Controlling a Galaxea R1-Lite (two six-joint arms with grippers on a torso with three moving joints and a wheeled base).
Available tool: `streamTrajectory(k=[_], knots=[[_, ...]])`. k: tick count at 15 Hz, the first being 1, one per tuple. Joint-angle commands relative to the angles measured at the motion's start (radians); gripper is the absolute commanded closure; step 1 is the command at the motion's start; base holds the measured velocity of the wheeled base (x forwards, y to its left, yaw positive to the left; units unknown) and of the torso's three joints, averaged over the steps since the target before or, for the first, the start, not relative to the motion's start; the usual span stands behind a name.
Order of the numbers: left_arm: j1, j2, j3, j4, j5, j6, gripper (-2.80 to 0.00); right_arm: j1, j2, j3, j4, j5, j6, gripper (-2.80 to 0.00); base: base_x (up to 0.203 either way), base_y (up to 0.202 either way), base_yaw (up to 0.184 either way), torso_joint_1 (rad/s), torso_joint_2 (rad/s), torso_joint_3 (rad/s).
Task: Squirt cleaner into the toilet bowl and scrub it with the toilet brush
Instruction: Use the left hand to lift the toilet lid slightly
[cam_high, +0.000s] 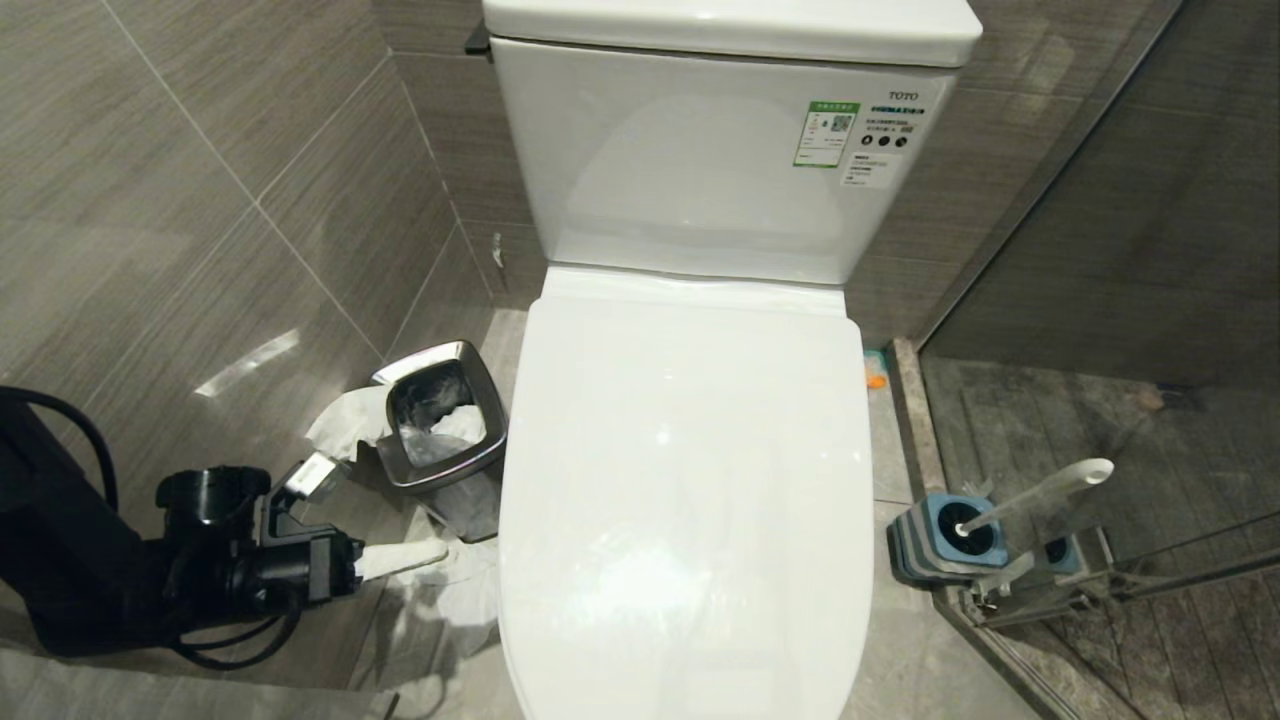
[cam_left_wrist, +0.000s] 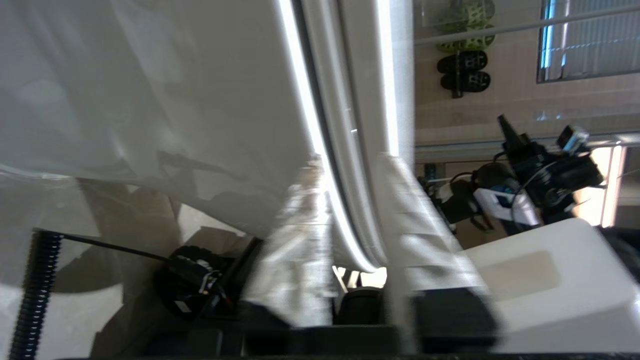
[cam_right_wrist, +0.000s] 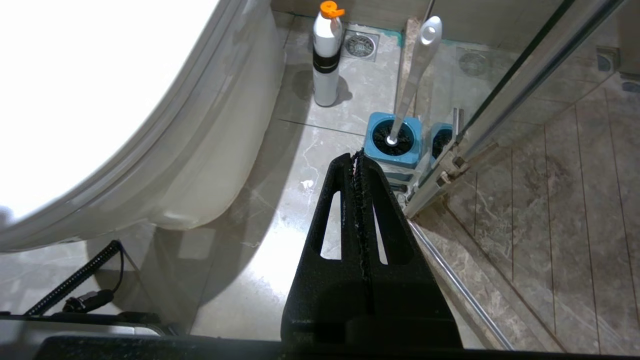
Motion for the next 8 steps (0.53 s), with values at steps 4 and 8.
streamTrajectory(k=[4,8], knots=[[-0.013,-0.007,0.038,-0.013,-0.013,-0.002,-2.8,0.001,0.001,0.0,0.0,0.0,0.0,0.0,0.0,0.0,0.0,0.0,0.0,0.0],[-0.03,-0.082,0.084,-0.007,-0.016,-0.046,-2.8,0.001,0.001,0.0,0.0,0.0,0.0,0.0,0.0,0.0,0.0,0.0,0.0,0.0]])
